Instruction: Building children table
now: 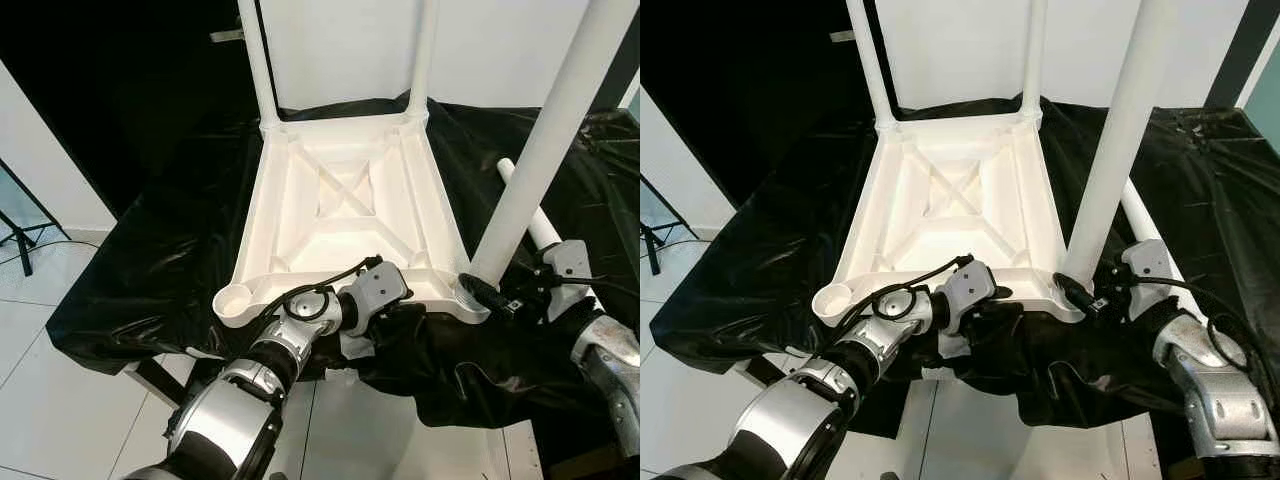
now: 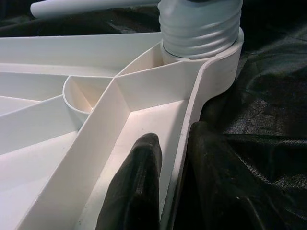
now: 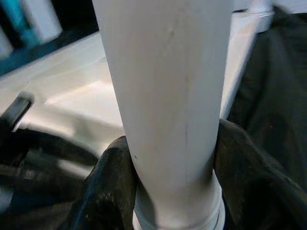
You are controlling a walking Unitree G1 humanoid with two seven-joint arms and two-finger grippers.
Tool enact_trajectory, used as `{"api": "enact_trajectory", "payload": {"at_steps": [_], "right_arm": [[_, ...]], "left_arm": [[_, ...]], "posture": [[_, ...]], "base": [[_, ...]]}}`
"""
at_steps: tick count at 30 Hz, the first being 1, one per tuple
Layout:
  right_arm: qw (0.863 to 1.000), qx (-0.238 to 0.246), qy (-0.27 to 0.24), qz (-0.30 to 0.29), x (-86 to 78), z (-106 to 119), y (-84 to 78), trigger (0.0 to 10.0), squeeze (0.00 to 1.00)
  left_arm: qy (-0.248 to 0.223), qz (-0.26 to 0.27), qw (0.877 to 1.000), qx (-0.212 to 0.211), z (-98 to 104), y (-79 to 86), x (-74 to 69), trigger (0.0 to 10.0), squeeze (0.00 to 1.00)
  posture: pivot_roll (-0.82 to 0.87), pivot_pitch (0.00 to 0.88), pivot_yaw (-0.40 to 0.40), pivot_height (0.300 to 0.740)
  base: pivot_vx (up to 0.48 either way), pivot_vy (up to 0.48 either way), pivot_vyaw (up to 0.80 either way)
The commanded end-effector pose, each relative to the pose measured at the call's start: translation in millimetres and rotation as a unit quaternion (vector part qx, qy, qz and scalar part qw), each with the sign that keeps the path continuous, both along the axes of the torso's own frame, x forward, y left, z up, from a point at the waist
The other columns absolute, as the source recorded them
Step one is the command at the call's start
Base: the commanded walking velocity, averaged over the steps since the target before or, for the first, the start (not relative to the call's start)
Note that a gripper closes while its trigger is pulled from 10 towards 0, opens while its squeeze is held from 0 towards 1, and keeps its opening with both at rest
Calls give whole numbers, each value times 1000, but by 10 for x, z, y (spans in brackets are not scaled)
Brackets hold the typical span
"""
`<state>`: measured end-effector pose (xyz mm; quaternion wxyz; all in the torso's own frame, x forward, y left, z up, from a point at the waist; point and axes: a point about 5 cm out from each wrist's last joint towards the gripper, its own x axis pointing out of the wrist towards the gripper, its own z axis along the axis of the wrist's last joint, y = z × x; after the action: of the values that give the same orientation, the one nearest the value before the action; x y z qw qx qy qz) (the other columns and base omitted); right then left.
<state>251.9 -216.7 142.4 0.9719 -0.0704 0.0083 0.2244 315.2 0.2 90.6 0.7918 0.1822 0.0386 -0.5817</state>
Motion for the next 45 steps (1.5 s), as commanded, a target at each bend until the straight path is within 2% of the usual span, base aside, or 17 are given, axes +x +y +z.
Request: {"api": "enact_trajectory", "payload": {"at_steps": [1,7,9,10,11,12,19,20,21,22,26,27,28,39,43,44,45], "right_arm": [[999,29,28,-12,-27,-163,183,0,0],[995,71,28,-62,-40,-243,511,0,0],[987,99,15,-123,-33,-249,611,0,0],[987,99,15,-123,-33,-249,611,0,0],[969,100,-23,-225,-61,-232,557,0,0],[962,96,-36,-252,-77,-224,533,0,0],[950,91,-58,-292,-87,-169,416,0,0],[952,81,-54,-290,-80,-177,427,10000,0],[957,76,-54,-274,-73,-178,474,10000,0],[962,75,-52,-256,-67,-179,515,10000,1000],[971,56,-58,-225,-55,-171,562,10000,1000],[976,39,-61,-205,-39,-167,558,10000,737],[981,20,-69,-180,-23,-146,522,10000,0],[996,-72,-44,0,35,74,33,10000,0],[996,-85,-24,27,32,73,-13,10000,0],[995,-91,-12,43,25,58,-23,2588,0],[995,-91,-12,43,25,58,-23,2588,0]], "left_arm": [[31,5,999,30,-181,67,-66,10000,0],[29,2,999,31,-178,68,-67,10000,0],[29,0,999,32,-182,71,-70,10000,0],[29,0,999,32,-182,71,-70,10000,0],[28,-1,999,33,-185,71,-73,10000,0],[28,-1,999,33,-185,72,-73,10000,0],[28,-1,999,33,-188,72,-76,10000,0],[28,0,999,34,-191,77,-76,10000,0],[27,1,999,35,-192,82,-73,10000,0],[27,2,999,35,-192,85,-71,10000,0],[26,3,999,36,-191,87,-68,10000,0],[26,3,999,37,-192,88,-67,10000,0],[26,3,999,37,-193,89,-67,10000,0],[25,-1,999,39,-195,83,-75,10000,0],[24,-1,999,39,-195,85,-74,10000,0],[24,0,999,39,-194,90,-72,10000,0],[24,0,999,39,-194,90,-72,10000,0]], "posture": [[-186,0,66,740],[-190,0,72,740],[-190,0,74,740],[-190,0,74,740],[-182,0,72,740],[-182,0,72,740],[-180,0,70,740],[-177,0,68,740],[-176,0,68,740],[-175,0,68,740],[-176,0,68,740],[-179,0,67,740],[-181,0,67,740],[-184,0,68,740],[-183,0,69,740],[-179,0,68,740],[-179,0,68,740]], "base": [[0,0,0],[0,0,0],[0,0,0],[0,0,0],[0,0,0],[0,0,0],[0,0,0],[0,0,0],[0,0,0],[0,0,0],[0,0,0],[0,0,0],[0,0,0],[0,0,0],[0,0,0],[0,0,0],[0,0,0]]}}
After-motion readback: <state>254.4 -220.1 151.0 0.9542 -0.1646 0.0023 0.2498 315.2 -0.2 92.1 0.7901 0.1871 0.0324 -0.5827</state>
